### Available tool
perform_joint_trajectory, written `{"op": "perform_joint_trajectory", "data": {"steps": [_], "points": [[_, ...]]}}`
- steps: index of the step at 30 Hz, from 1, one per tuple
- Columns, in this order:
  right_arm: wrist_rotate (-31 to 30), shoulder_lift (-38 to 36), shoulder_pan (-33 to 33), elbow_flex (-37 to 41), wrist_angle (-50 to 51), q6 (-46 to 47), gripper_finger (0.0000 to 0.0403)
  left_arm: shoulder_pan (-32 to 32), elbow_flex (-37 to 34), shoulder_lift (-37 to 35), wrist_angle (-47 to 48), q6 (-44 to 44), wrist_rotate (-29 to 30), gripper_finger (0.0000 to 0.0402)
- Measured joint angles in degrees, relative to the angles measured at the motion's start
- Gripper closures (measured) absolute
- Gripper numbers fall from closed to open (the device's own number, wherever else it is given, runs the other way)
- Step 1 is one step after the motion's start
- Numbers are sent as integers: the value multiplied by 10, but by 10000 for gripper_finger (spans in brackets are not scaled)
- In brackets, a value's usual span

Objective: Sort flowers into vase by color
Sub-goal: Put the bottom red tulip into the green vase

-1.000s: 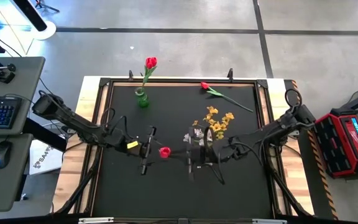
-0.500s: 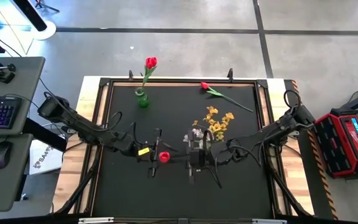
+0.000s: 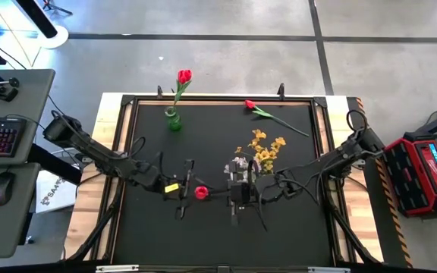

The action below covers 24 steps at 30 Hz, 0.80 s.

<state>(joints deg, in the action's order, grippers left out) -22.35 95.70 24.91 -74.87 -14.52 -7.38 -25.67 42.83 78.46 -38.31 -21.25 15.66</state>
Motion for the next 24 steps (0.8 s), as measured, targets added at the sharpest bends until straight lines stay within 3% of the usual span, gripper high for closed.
{"op": "perform_joint_trajectory", "data": {"steps": [11, 15, 18, 24], "points": [[0, 0, -2, 0, 24, 29, 400, -3, 0, 0, 10, -19, 0, 381], [1, 0, -4, 0, 32, 47, 384, -3, 0, -5, 26, -6, 2, 395], [5, -2, -7, 0, 35, 61, 352, -3, 0, -12, 43, 3, 25, 398], [25, -26, -9, 0, 37, 65, 258, -15, 0, -37, 124, 47, 123, 400]]}}
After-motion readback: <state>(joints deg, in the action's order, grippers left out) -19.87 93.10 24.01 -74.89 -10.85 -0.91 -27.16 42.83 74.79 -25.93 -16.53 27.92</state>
